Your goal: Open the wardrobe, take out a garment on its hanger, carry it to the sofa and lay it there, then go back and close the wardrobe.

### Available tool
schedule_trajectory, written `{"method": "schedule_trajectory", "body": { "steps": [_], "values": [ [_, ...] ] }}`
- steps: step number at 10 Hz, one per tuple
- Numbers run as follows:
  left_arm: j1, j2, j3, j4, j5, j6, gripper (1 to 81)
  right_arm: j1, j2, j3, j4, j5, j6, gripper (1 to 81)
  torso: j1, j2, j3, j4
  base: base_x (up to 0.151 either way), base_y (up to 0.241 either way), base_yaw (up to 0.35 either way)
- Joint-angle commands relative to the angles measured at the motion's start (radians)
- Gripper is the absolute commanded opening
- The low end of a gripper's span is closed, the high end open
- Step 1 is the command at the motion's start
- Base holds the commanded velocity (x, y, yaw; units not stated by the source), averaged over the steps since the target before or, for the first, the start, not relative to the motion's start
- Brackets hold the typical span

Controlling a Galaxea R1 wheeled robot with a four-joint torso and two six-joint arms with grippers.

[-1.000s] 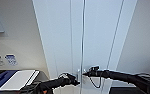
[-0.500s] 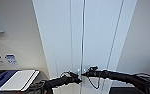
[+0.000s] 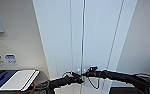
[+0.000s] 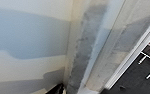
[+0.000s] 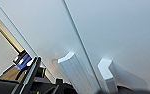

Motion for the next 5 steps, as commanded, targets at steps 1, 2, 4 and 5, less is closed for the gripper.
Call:
{"method": "schedule_trajectory", "body": {
  "steps": [1, 2, 4, 5],
  "values": [
    [-0.202, 0.065, -0.012, 0.026, -0.046, 0.009, 81.1, 0.156, 0.010, 0.029, 0.017, 0.007, 0.003, 81.1, 0.000, 0.000, 0.000, 0.000, 0.000, 0.000, 0.000],
    [-0.203, 0.076, 0.001, 0.024, -0.050, 0.009, 81.1, 0.150, 0.014, 0.032, 0.017, 0.007, 0.003, 81.1, 0.000, 0.000, 0.000, 0.000, 0.000, 0.000, 0.000],
    [-0.206, 0.059, 0.102, 0.016, -0.055, 0.000, 81.1, 0.133, 0.010, 0.084, 0.016, 0.013, 0.003, 81.1, 0.000, 0.000, 0.000, 0.000, 0.000, 0.000, 0.000],
    [-0.206, 0.039, 0.170, 0.013, -0.055, -0.003, 81.1, 0.124, 0.005, 0.119, 0.014, 0.011, 0.002, 81.1, 0.000, 0.000, 0.000, 0.000, 0.000, 0.000, 0.000]
  ]
}}
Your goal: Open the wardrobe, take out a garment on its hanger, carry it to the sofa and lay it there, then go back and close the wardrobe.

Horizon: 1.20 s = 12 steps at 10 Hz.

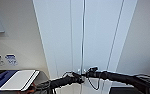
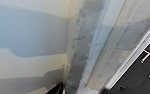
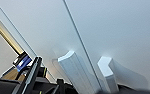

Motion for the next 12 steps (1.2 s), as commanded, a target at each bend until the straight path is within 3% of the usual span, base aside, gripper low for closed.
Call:
{"method": "schedule_trajectory", "body": {
  "steps": [1, 6, 10, 12],
  "values": [
    [-0.201, 0.001, 0.249, 0.003, -0.074, 0.001, 81.1, 0.128, 0.003, 0.141, 0.010, -0.021, 0.003, 81.1, 0.000, 0.000, 0.000, 0.000, 0.000, 0.000, 0.000],
    [-0.150, -0.080, 0.457, 0.003, -0.060, 0.001, 81.1, 0.065, -0.009, 0.274, 0.002, -0.035, -0.009, 81.1, 0.002, 0.000, -0.001, 0.000, 0.000, 0.000, 0.000],
    [-0.069, -0.140, 0.554, 0.018, -0.064, 0.006, 81.1, 0.037, -0.075, 0.360, -0.004, -0.035, -0.011, 81.1, 0.002, 0.001, -0.001, 0.000, 0.000, 0.000, 0.000],
    [-0.033, -0.206, 0.673, 0.018, -0.069, 0.012, 81.1, 0.026, -0.106, 0.404, -0.005, -0.034, -0.011, 81.1, 0.002, 0.001, -0.001, 0.000, 0.000, 0.000, 0.000]
  ]
}}
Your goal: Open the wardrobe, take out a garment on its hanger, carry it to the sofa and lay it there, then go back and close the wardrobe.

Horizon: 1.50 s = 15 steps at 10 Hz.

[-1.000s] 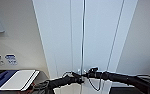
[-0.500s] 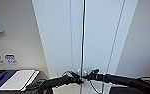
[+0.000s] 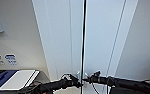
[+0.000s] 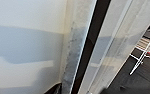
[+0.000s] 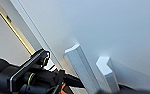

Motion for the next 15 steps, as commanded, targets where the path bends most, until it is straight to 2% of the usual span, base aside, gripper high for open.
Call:
{"method": "schedule_trajectory", "body": {
  "steps": [1, 5, 9, 15],
  "values": [
    [-0.067, -0.004, 0.313, -0.035, -0.012, 0.008, 81.1, 0.088, 0.033, 0.160, 0.018, -0.102, 0.021, 81.1, 0.000, 0.000, 0.000, 0.000, 0.000, 0.000, 0.000],
    [-0.046, -0.114, 0.507, -0.031, -0.004, 0.006, 81.1, 0.036, -0.006, 0.265, -0.022, -0.103, 0.018, 81.1, 0.000, 0.000, 0.000, 0.000, 0.000, 0.000, 0.000],
    [-0.006, -0.210, 0.633, -0.023, -0.004, 0.008, 81.1, -0.010, -0.085, 0.370, -0.059, -0.103, 0.018, 81.1, 0.000, 0.000, 0.000, 0.000, 0.000, 0.000, 0.000],
    [0.071, -0.384, 0.794, 0.019, -0.015, 0.008, 81.1, -0.079, -0.177, 0.448, -0.120, -0.092, 0.018, 81.1, 0.001, 0.000, 0.000, 0.000, 0.000, 0.000, 0.000]
  ]
}}
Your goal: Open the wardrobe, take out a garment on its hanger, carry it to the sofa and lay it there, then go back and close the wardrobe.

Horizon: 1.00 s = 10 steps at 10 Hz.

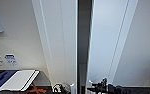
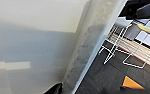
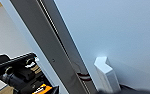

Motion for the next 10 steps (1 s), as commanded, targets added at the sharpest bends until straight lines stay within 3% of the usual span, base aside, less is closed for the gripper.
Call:
{"method": "schedule_trajectory", "body": {
  "steps": [1, 10],
  "values": [
    [-0.053, -0.016, 0.256, -0.020, -0.022, 0.000, 81.1, 0.030, -0.006, 0.183, -0.003, -0.163, 0.035, 81.1, 0.000, 0.000, 0.000, 0.000, 0.000, 0.000, 0.000],
    [0.062, -0.243, 0.416, 0.046, -0.097, 0.007, 81.1, -0.066, -0.193, 0.320, -0.060, -0.110, 0.033, 81.1, 0.000, 0.000, 0.001, 0.000, 0.000, 0.000, 0.000]
  ]
}}
